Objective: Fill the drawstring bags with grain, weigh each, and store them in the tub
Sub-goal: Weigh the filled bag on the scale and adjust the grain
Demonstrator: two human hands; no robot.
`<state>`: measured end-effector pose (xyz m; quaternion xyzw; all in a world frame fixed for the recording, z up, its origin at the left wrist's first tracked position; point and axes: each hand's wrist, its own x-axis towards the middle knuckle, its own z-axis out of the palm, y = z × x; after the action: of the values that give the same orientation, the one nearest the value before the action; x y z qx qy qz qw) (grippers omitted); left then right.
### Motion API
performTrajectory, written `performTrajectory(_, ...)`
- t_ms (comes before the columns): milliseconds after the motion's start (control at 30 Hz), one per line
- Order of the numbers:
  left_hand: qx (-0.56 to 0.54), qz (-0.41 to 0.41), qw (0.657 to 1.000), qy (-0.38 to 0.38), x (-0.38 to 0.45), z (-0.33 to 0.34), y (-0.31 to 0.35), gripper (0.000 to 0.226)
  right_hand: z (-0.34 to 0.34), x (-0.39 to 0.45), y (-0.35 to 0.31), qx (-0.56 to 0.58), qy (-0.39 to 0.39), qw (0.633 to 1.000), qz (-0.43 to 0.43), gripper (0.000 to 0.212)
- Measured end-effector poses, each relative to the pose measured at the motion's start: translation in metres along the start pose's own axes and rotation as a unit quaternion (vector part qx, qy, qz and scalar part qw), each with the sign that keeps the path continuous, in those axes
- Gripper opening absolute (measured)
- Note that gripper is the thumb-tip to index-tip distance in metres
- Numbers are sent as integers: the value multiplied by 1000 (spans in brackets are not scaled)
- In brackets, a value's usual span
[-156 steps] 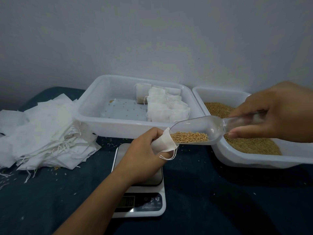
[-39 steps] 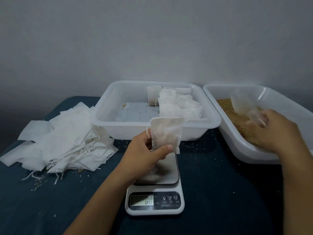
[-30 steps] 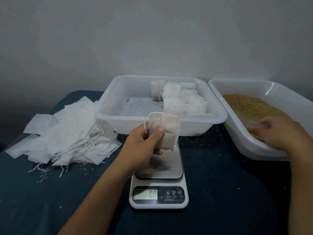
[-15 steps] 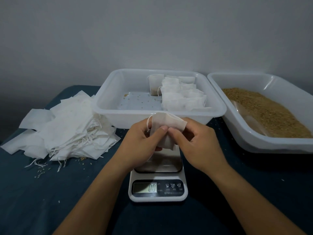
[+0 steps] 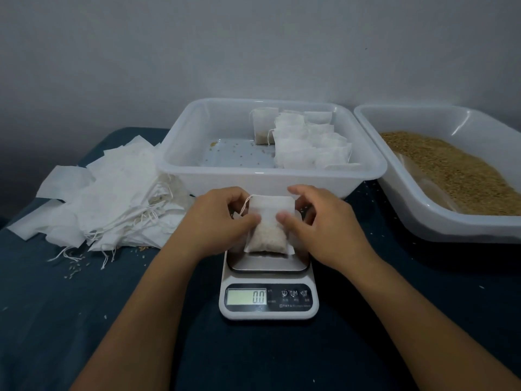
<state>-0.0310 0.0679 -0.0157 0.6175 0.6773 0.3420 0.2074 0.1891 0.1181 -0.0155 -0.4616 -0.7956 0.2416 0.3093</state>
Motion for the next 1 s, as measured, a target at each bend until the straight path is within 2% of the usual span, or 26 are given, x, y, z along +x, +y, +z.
performTrajectory(100, -24, -30, 999, 14, 2, -3, -6, 8, -9, 5, 10, 34, 14, 999, 25, 51)
performTrajectory(233, -53, -89, 992, 79, 7, -6, -16, 8, -10, 10, 33, 35, 44, 996, 67, 25)
performTrajectory(367, -85, -156, 976, 127, 14, -1, -25, 9, -4, 14, 59, 39, 43, 991, 116, 25)
performTrajectory(467, -87, -178, 972, 129, 18, 5, -33, 12, -1, 18, 69, 68, 50, 988, 131, 17)
performTrajectory(667, -121, -214, 959, 140, 23, 8, -44, 8, 4, 20, 76, 77, 54, 987, 129, 14)
performTrajectory(1000, -132, -205, 961, 129, 23, 9, -42, 7, 4, 17, 63, 49, 45, 994, 87, 14)
